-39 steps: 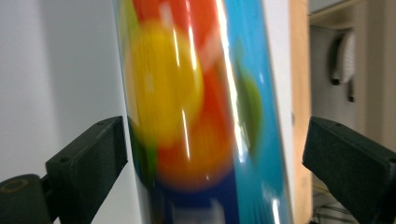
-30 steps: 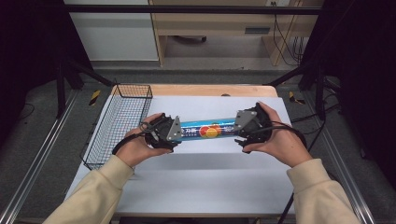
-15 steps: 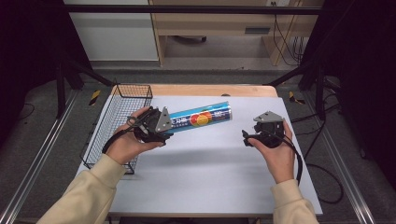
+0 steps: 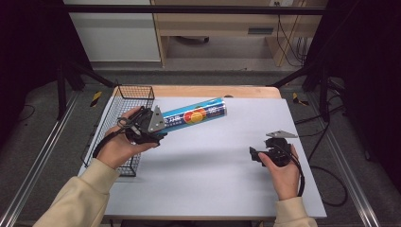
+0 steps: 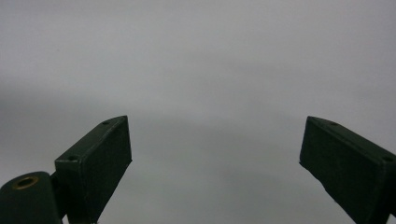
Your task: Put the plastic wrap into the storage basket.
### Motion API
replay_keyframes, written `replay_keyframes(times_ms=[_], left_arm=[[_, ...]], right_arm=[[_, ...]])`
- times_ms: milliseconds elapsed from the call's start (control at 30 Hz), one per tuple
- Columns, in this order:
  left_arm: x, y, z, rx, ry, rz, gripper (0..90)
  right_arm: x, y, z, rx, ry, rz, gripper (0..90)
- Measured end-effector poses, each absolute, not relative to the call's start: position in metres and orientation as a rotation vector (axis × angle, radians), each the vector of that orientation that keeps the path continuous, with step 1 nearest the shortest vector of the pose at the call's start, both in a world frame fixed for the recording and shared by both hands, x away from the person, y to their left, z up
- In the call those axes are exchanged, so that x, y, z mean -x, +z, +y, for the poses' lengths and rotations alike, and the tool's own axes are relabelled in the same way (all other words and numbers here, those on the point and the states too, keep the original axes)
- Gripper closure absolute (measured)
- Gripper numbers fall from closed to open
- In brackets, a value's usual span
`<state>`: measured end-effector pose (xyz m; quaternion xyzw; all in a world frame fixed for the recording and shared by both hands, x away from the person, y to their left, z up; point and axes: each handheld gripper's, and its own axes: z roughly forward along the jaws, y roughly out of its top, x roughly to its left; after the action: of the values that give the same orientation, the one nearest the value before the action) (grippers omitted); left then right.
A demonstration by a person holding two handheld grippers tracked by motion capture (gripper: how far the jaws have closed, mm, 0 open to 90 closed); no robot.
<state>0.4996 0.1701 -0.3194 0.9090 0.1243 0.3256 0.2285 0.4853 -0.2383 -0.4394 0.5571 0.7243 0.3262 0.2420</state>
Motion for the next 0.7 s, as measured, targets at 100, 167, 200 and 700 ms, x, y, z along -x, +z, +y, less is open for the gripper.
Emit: replay_keyframes(times_ms=[100, 167, 200, 700], left_arm=[[-0.499, -0.318, 0.174, -2.489, 0.9, 0.369, 28.7], [-0.499, -0.318, 0.177, -2.495, 0.903, 0.377, 28.7], [-0.499, -0.318, 0.177, -2.495, 0.903, 0.377, 28.7], [-0.497, -0.31, 0.199, -2.473, 0.926, 0.474, 28.9]], right_arm=[[-0.483, -0.437, -0.245, -1.547, 0.882, 1.939, 8.0], [-0.482, -0.437, -0.247, -1.554, 0.872, 1.933, 7.7], [-0.482, -0.437, -0.247, -1.554, 0.872, 1.933, 7.7], [-0.477, -0.446, -0.254, -1.575, 0.855, 1.859, 5.9]])
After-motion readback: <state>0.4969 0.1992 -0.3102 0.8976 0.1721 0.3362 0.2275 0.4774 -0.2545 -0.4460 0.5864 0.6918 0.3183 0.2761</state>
